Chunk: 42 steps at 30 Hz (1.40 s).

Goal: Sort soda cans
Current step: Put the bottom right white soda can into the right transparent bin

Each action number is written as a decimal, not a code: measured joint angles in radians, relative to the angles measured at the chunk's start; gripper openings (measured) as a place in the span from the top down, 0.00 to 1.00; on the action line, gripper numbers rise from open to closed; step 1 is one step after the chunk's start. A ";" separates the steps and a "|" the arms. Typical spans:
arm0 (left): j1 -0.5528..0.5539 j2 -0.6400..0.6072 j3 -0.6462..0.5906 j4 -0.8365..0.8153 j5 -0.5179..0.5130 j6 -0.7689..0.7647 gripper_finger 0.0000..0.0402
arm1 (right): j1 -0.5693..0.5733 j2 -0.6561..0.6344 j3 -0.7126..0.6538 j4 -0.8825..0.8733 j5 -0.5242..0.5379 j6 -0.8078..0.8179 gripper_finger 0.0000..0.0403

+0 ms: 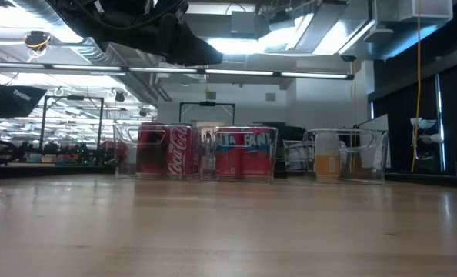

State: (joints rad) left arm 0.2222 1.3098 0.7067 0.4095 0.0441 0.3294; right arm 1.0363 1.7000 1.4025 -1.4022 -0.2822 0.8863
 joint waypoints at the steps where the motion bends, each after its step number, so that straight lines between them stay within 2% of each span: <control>1: 0.000 0.000 0.000 0.000 0.000 0.000 0.14 | 0.000 0.000 -0.010 0.012 -0.001 0.000 0.12; 6: 0.000 0.000 0.000 0.000 0.000 0.000 0.14 | 0.000 0.000 -0.045 0.065 -0.050 -0.001 0.12; 25: 0.000 0.000 0.000 0.000 0.000 0.000 0.14 | 0.000 -0.001 -0.183 0.190 -0.078 -0.031 0.12; 28: 0.000 0.000 0.000 0.000 0.000 0.000 0.14 | -0.001 -0.001 -0.185 0.210 -0.080 -0.032 0.15; 34: 0.000 0.000 0.000 0.002 0.000 0.000 0.14 | -0.003 -0.001 -0.185 0.199 -0.106 -0.061 0.27; 42: 0.000 0.000 0.000 0.002 0.000 0.000 0.14 | -0.073 -0.003 -0.184 0.211 -0.095 -0.122 0.25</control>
State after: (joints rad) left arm 0.2222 1.3098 0.7071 0.4118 0.0444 0.3294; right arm 0.9636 1.6974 1.2181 -1.1908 -0.3768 0.7643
